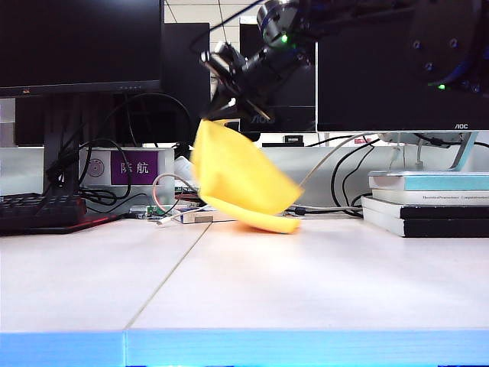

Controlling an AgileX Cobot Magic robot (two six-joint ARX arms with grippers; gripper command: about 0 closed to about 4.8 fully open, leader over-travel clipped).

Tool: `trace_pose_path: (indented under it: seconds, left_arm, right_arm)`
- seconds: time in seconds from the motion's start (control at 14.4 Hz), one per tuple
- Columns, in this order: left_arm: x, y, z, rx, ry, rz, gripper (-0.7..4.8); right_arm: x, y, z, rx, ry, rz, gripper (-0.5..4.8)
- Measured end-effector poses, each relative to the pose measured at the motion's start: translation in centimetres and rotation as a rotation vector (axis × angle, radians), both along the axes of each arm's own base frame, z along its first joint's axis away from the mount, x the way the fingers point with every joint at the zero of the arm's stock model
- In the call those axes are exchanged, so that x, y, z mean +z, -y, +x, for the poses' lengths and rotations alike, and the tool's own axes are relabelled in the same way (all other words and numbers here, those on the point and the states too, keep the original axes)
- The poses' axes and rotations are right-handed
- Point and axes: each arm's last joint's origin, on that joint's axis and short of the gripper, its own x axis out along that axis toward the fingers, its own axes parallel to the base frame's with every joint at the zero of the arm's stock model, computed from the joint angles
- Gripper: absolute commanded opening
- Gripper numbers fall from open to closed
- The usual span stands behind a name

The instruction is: Wipe the table from back to front using the rag.

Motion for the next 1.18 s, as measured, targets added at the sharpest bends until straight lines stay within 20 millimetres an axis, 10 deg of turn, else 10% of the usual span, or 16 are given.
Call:
trace_pose_path:
  seconds: [0.42, 0.63, 0.9, 1.04, 1.18]
  left_arm:
    - [0.3, 0.5, 1.3, -0.012, 0.078, -0.01, -0.05]
    - [0.2, 0.8, 2.3, -0.011, 0.09, -0.013, -0.05]
    - [-0.2, 1.1, 3.2, -0.012, 0.068, -0.006, -0.05]
    - [-0.2, 1.1, 3.2, -0.012, 0.071, -0.008, -0.05]
    - [-0.1, 1.1, 3.3, -0.012, 0.082, -0.011, -0.05]
  right_arm:
    - [2.2, 0.6, -0.7, -0.061, 0.057, -0.021, 0.55]
    - [2.2, 1.0, -1.1, -0.132, 0.065, -0.119, 2.56]
    - [2.9, 1.6, -1.8, -0.145, 0.125, -0.249, 3.39]
    - [3.4, 1.8, -2.0, -0.159, 0.147, -0.276, 3.38]
    - [5.5, 2.1, -3.0, -0.163, 0.194, -0.258, 0.67]
